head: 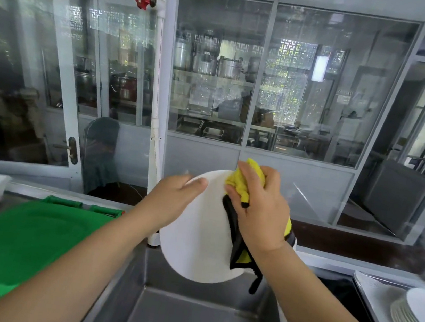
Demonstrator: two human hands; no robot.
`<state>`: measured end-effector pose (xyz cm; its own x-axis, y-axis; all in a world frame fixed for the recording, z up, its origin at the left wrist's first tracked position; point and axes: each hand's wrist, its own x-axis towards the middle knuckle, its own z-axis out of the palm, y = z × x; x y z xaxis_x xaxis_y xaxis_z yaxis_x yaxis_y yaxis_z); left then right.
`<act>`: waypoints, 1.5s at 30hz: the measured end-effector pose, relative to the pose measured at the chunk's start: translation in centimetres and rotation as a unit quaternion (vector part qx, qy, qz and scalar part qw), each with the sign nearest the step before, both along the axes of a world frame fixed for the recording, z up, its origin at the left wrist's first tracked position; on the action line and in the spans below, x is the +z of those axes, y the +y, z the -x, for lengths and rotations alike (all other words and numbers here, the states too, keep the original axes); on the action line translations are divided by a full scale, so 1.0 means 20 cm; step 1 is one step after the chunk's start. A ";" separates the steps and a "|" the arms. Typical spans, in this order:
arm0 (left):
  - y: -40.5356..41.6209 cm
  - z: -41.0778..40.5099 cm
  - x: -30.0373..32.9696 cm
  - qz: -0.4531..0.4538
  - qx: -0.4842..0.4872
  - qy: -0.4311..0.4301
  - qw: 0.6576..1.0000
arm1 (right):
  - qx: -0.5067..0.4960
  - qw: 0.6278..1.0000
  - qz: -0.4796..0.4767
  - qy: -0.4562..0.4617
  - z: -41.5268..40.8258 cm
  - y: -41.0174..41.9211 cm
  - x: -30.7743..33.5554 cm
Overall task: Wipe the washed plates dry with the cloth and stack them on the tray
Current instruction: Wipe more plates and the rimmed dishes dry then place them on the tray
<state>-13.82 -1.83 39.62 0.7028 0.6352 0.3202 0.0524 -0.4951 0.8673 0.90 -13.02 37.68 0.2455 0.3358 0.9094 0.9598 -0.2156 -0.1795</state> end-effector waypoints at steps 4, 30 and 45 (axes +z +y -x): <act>-0.02 -0.01 0.00 -0.069 -0.020 0.021 0.997 | 0.012 0.996 0.001 -0.091 0.01 0.00 0.02; -0.02 -0.06 -0.04 -0.063 -0.018 0.031 0.997 | 0.001 0.999 0.025 -0.034 -0.04 -0.02 -0.03; -0.14 -0.05 -0.09 -0.009 0.082 -0.171 0.982 | -0.022 0.994 -0.074 0.075 -0.04 -0.01 0.05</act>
